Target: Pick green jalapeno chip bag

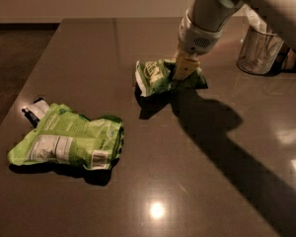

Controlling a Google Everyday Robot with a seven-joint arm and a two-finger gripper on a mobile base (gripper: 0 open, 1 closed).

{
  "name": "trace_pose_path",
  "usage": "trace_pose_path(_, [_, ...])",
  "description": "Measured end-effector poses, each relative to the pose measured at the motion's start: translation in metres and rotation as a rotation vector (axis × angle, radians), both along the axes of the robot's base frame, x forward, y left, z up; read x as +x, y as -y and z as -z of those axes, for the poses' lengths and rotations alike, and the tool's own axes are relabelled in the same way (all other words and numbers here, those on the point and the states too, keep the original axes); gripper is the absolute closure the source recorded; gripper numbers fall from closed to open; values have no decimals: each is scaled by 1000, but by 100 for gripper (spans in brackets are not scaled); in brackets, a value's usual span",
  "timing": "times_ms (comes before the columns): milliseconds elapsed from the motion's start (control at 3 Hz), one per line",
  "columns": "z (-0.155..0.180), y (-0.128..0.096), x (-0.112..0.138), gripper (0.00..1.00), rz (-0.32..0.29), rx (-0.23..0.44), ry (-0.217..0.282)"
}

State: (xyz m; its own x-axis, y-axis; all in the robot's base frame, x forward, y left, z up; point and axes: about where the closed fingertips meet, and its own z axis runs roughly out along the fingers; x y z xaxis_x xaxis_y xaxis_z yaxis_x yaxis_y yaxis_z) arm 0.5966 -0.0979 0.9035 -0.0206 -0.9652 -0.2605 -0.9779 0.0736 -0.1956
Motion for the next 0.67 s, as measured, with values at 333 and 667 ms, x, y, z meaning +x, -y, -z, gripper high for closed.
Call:
trace_pose_path(333, [-34,-1,-2,100,0,116,-2])
trace_pose_path(667, [-48,-7,-2,100,-7,158,12])
